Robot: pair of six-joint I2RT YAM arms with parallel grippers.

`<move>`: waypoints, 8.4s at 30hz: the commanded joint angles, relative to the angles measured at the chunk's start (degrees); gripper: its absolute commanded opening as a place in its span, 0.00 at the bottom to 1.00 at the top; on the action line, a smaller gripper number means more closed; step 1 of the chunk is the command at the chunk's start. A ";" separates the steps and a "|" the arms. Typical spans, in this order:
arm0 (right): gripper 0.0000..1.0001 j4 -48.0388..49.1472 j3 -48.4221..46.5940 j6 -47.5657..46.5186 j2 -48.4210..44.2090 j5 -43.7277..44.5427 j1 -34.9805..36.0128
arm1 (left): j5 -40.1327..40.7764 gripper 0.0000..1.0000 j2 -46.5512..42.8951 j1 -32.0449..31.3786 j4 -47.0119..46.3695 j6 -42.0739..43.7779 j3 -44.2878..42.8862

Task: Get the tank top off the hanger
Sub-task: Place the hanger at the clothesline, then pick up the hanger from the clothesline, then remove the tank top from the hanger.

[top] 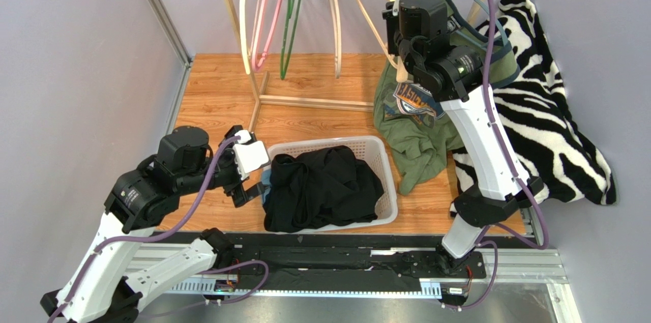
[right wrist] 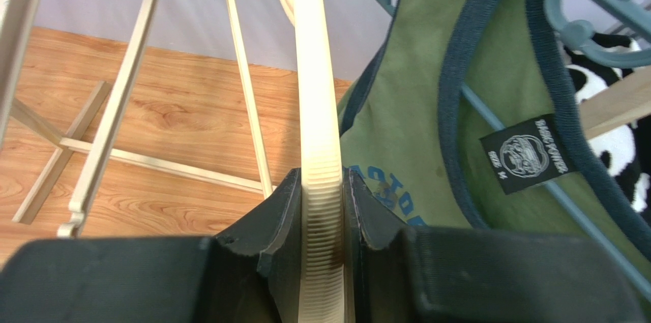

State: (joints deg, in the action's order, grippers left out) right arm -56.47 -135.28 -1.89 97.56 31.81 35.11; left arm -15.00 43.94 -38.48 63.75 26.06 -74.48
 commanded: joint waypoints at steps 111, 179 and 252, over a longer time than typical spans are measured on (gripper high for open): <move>0.00 45.12 37.46 4.71 -29.53 -22.05 -22.28 | -10.92 0.99 -2.46 13.43 0.94 -2.51 0.03; 0.00 48.02 -9.82 37.92 -20.66 -71.45 -27.91 | -22.61 0.99 -5.53 19.93 1.12 -5.41 1.35; 0.00 11.11 44.93 -9.80 -39.02 -58.00 23.07 | -46.08 0.84 6.24 20.11 23.80 14.81 -27.13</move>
State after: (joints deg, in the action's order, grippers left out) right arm -48.23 -87.39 -10.48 58.57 -27.40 57.34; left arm -56.88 51.59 -18.59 77.43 41.87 -102.85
